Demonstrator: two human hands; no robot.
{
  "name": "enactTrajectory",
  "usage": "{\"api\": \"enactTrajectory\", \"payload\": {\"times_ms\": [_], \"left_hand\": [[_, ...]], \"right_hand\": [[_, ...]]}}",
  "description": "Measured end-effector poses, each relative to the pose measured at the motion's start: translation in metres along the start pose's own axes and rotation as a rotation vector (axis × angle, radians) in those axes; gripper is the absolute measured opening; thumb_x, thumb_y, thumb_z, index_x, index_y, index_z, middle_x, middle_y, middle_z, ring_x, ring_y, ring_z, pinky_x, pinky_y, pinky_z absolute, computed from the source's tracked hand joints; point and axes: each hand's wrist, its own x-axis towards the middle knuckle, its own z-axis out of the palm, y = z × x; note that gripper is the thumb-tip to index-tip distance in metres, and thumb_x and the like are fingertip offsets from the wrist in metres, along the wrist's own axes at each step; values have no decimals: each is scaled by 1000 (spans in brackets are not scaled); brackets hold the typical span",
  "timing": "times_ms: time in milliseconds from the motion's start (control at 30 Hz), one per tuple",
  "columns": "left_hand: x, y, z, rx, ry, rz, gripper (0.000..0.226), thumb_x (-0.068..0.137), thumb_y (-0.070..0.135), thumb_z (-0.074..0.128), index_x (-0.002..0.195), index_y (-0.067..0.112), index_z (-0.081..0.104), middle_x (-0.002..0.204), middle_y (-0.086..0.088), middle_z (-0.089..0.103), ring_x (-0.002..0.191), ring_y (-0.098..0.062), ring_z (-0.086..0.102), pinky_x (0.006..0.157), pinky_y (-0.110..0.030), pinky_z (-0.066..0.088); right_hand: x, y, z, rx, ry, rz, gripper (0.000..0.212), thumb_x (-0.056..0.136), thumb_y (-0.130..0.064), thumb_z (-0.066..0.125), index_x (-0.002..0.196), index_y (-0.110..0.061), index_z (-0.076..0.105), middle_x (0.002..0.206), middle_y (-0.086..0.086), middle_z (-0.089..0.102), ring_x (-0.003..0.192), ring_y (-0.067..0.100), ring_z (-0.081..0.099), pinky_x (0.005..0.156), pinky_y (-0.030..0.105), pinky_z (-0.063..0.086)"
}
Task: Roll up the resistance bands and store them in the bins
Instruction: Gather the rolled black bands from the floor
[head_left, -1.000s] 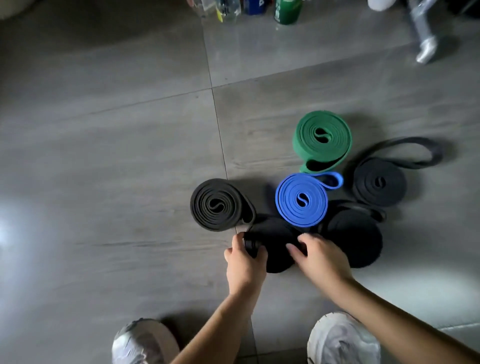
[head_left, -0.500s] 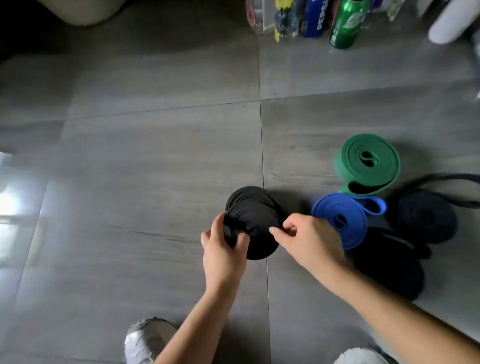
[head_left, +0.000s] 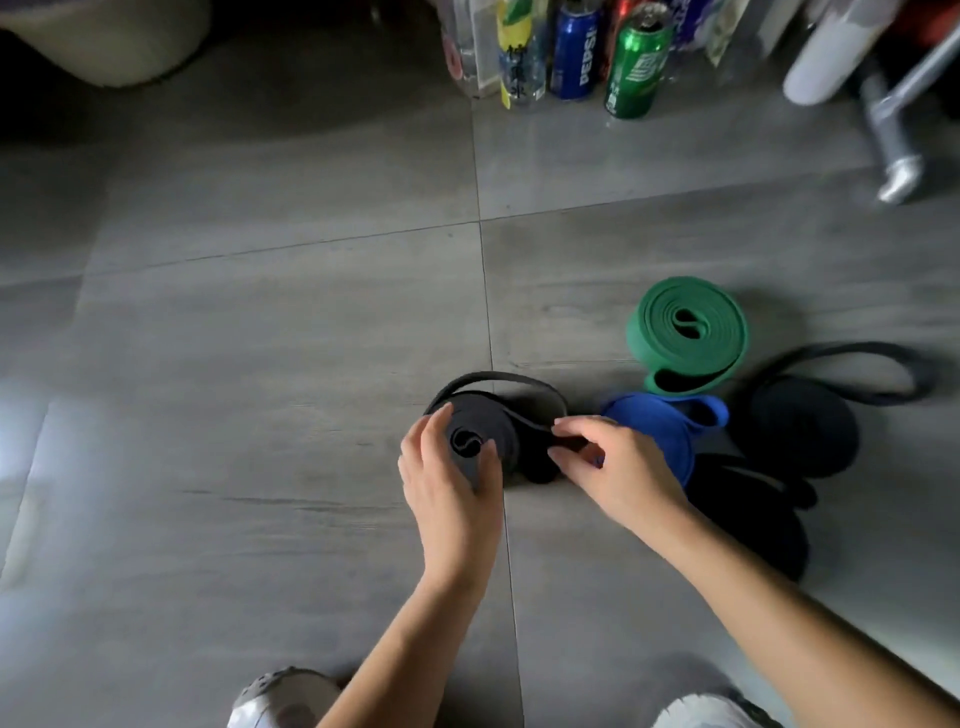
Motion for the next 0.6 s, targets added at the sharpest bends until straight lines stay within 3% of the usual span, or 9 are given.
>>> {"api": "enactTrajectory", "payload": {"times_ms": [67, 133, 267, 333, 400, 533, 600], "left_hand": [[-20, 19, 15, -136, -104, 203, 39, 82, 10, 59, 121, 7, 54, 118, 6, 47, 111, -17, 46, 97, -28, 38], [-43, 31, 34, -240, -315, 254, 32, 82, 8, 56, 114, 13, 58, 112, 21, 45, 104, -14, 50, 88, -23, 43], [-85, 35, 75, -167, -824, -8, 23, 85, 11, 56, 105, 21, 61, 101, 13, 53, 83, 0, 54, 70, -10, 44], [-93, 37, 89, -121, -985, -212, 18, 81, 20, 56, 97, 26, 57, 91, 7, 57, 70, -5, 55, 68, -23, 49], [-97, 40, 99, -142, -1010, -375, 20, 76, 21, 54, 96, 23, 51, 86, 3, 60, 71, -17, 57, 67, -34, 51], [-108, 47, 110, -183, -890, -519, 21, 86, 14, 56, 102, 17, 43, 106, -4, 60, 91, -24, 65, 81, -39, 54], [-115, 57, 113, -304, -867, -645, 25, 86, 13, 55, 105, 18, 39, 109, -5, 57, 84, -21, 63, 72, -35, 54]], "right_hand": [[-12, 21, -19, 22, 100, 32, 21, 78, -15, 74, 99, -14, 72, 87, 0, 68, 61, 3, 55, 64, 15, 41], [-25, 47, -42, -10, 176, 132, 20, 80, -13, 71, 99, -12, 71, 91, 4, 69, 68, 14, 59, 72, 26, 47], [-53, 99, -80, -335, 305, 358, 31, 76, -25, 73, 106, -16, 68, 102, 11, 61, 95, 31, 59, 79, 39, 50], [-65, 116, -89, -478, 318, 382, 33, 74, -30, 75, 104, -16, 69, 103, 13, 59, 100, 35, 55, 79, 41, 48], [-72, 128, -91, -496, 309, 339, 33, 74, -31, 76, 102, -14, 70, 104, 14, 59, 98, 37, 56, 79, 42, 49], [-75, 141, -92, -508, 174, 321, 44, 80, -40, 69, 115, -15, 61, 114, 7, 57, 98, 33, 58, 74, 37, 47], [-71, 143, -95, -495, 131, 328, 45, 80, -45, 67, 115, -17, 57, 114, 2, 57, 101, 29, 58, 73, 35, 45]]}}
